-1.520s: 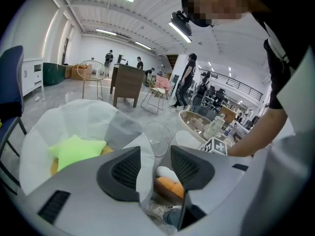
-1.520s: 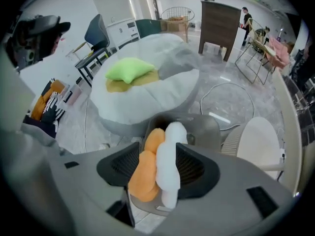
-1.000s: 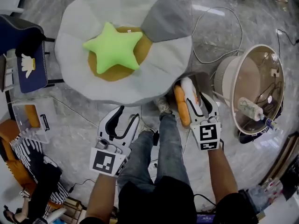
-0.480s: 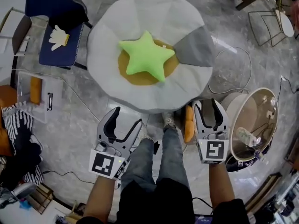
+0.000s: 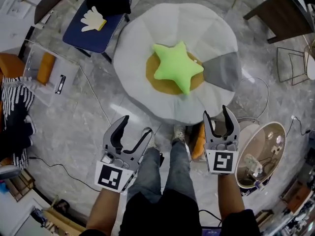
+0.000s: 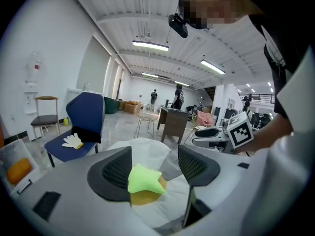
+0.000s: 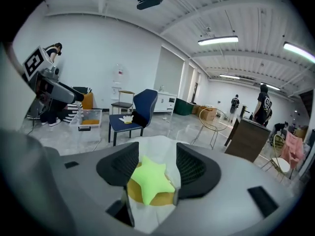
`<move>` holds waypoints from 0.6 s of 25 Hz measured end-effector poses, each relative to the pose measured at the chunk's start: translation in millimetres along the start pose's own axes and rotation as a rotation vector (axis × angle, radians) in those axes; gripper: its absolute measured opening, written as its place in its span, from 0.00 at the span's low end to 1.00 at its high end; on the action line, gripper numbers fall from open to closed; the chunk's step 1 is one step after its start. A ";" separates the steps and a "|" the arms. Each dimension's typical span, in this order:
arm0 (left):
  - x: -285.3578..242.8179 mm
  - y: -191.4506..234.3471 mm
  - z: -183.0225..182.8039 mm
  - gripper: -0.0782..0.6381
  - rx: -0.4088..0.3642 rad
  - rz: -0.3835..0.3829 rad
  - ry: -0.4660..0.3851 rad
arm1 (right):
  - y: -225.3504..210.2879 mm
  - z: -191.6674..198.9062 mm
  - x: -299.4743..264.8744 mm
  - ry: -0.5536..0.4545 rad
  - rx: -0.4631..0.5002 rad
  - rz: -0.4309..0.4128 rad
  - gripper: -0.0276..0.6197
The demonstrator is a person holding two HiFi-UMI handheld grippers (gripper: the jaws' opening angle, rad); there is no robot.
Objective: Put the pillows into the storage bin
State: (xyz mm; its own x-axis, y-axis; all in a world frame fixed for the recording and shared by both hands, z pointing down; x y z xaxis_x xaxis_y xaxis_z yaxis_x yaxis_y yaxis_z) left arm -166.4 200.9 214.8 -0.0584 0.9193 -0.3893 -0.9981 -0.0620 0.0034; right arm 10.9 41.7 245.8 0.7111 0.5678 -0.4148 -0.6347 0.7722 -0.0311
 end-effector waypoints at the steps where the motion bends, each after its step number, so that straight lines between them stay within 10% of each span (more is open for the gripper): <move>1: 5.3 3.7 2.5 0.53 0.012 -0.018 0.016 | 7.0 -1.0 -5.6 0.002 0.019 -0.019 0.44; 15: 23.5 27.8 60.0 0.53 0.125 -0.209 0.118 | 51.4 84.8 -119.4 0.276 0.291 -0.182 0.47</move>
State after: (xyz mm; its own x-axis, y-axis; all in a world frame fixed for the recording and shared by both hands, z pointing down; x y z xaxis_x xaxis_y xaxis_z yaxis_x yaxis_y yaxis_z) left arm -196.8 244.1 261.0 0.1443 0.8551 -0.4980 -0.9835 0.1793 0.0228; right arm -80.9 37.8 370.9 0.6711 0.3477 -0.6548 -0.3663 0.9234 0.1149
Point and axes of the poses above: the fingertips, and each gripper's own axes: x backward along the fingers, y to its left, z out of its underside, the point moved 3 cm from there along x, backward along the fingers, and after that the axes turned 13 degrees about -x, right-handed, at the moved point
